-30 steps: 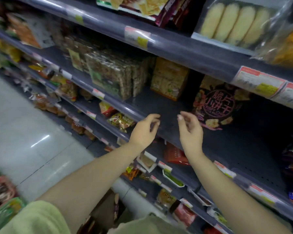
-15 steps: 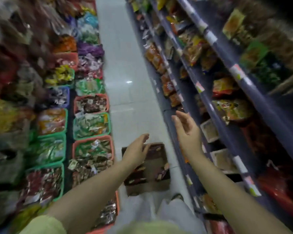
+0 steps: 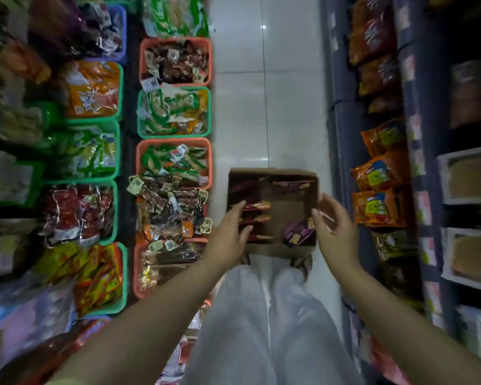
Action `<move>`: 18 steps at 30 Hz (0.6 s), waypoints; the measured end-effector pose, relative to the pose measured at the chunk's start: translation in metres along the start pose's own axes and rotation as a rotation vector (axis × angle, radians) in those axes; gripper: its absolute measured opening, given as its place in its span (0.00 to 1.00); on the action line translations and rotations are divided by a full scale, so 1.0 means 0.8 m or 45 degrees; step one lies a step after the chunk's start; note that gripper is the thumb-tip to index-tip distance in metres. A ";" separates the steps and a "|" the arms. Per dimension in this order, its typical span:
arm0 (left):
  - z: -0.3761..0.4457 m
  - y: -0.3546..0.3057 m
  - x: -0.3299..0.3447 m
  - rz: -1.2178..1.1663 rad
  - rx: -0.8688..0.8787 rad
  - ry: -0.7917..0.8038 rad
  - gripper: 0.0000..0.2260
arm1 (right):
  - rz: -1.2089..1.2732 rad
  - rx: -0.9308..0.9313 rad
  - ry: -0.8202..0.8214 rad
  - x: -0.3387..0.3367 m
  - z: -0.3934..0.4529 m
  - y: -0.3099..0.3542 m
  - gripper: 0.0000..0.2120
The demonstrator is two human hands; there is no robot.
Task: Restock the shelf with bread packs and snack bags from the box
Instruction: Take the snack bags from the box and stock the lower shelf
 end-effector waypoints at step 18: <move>0.319 0.015 0.241 0.112 -0.077 0.072 0.24 | -0.182 0.613 -0.249 0.078 0.077 -0.432 0.26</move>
Point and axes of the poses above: each hand's wrist, its own z-axis towards the middle knuckle, its own x-axis out of the palm, y = z × x, the point moved 1 cm from there along z, towards the middle knuckle, and after that the axes turned 14 degrees about -x, right-handed, at the moved point
